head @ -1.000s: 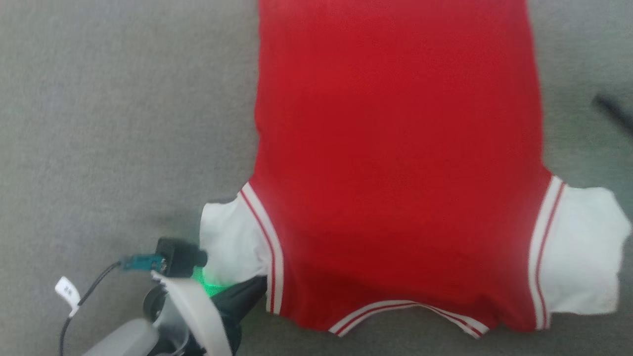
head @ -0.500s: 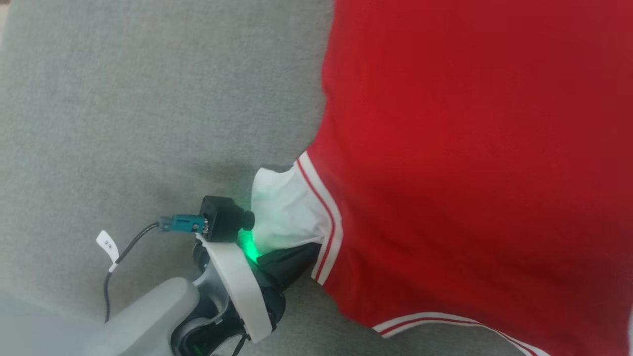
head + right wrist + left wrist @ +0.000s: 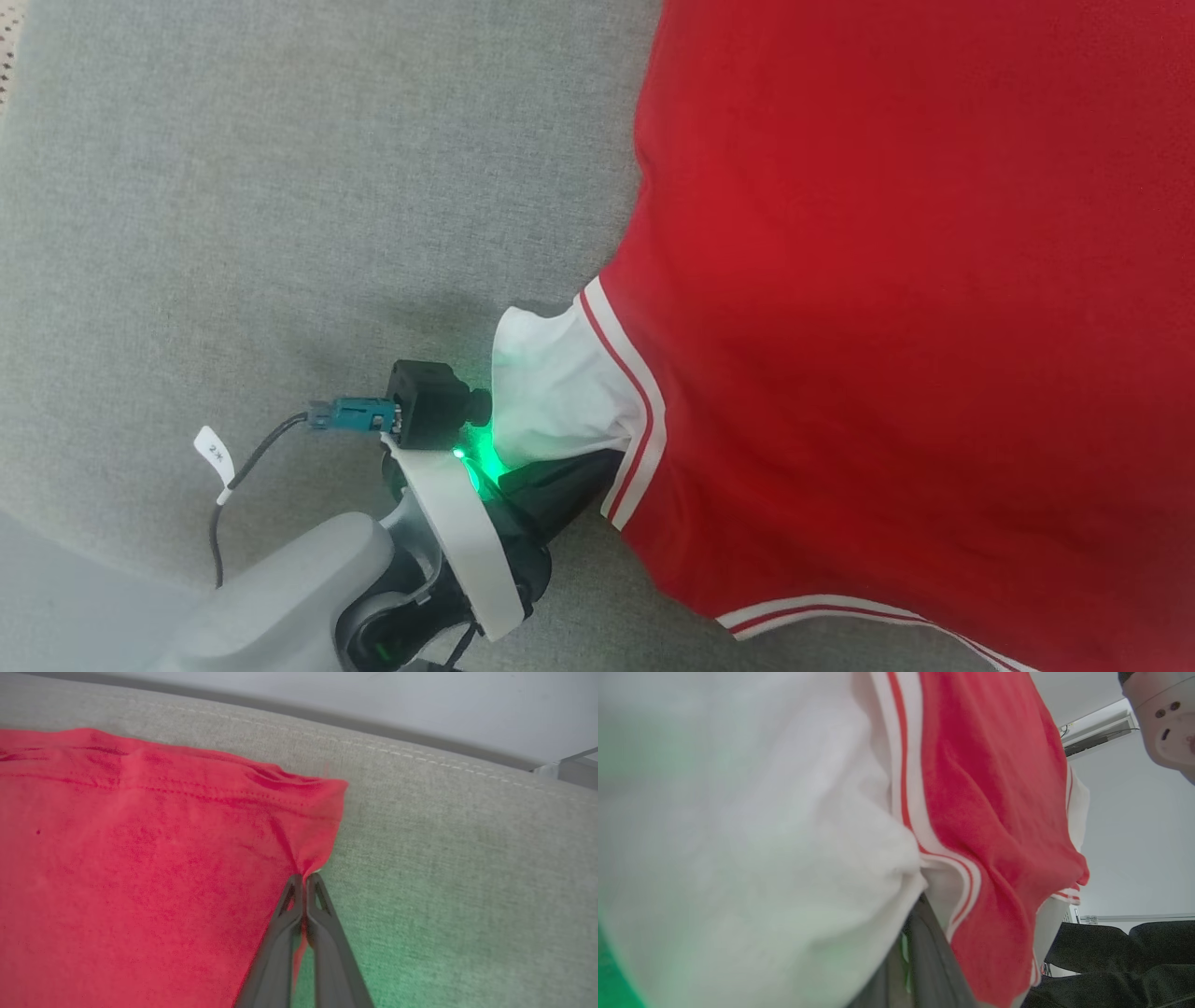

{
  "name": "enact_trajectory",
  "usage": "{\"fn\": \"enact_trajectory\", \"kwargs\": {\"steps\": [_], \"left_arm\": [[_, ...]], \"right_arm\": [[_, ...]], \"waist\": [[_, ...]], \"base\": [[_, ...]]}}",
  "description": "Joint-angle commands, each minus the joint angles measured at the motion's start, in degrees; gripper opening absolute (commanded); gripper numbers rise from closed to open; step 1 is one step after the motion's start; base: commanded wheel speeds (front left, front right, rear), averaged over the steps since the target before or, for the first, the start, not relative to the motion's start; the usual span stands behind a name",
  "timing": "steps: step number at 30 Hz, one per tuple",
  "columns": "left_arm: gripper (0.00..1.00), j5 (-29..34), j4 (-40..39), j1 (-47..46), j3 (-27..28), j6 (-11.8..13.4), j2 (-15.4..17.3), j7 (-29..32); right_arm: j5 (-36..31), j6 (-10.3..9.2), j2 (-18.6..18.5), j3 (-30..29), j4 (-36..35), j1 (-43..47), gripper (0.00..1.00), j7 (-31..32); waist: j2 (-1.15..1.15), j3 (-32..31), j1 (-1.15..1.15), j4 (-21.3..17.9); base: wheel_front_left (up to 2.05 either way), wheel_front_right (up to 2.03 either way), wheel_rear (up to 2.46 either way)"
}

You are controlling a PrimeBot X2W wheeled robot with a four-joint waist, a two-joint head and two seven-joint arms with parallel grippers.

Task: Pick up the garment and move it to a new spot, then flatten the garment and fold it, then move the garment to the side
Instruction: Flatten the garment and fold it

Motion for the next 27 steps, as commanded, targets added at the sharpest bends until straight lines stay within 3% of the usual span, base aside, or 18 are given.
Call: {"fn": "enact_trajectory", "kwargs": {"steps": [1,6,14,19,23,27], "left_arm": [[0.0,-1.51,7.48,-0.43,-1.5,2.51,-2.47,0.12],[0.0,-2.8,8.14,0.22,-1.83,2.49,-0.65,-3.06],[0.0,-4.51,7.91,3.34,-1.89,1.99,3.63,-6.59],[0.0,-5.35,7.52,5.25,-1.63,1.63,4.92,-8.74],[0.0,-5.96,7.72,6.61,-0.88,1.49,5.26,-10.17],[0.0,-6.22,7.7,7.98,-0.14,1.45,5.73,-11.13]], "right_arm": [[0.98,-0.08,0.13,0.42,0.8,1.48,0.0,-0.57],[5.98,-0.08,-1.35,3.4,-2.4,5.7,0.0,-3.27],[18.95,-0.08,-8.61,8.34,-16.96,19.84,0.0,-0.52],[27.08,-0.08,-14.33,5.87,-28.2,35.26,0.0,1.08],[31.15,-0.08,-15.61,0.55,-35.57,50.63,0.0,-1.12],[31.97,-0.08,-14.45,-4.11,-43.09,66.49,0.0,-2.26]], "waist": [[-0.01,-1.18,0.0,-0.74],[-0.01,-6.08,0.0,-2.45],[-0.01,-13.12,0.0,-6.4],[-0.01,-16.73,0.0,-8.54],[-0.01,-19.08,0.0,-9.78],[-0.01,-20.46,0.0,-11.03]], "base": [[0.0,0.0,0.0],[0.0,0.0,0.0],[0.0,0.0,0.0],[0.0,0.0,0.0],[0.0,0.0,0.0],[0.0,0.0,0.0]]}}
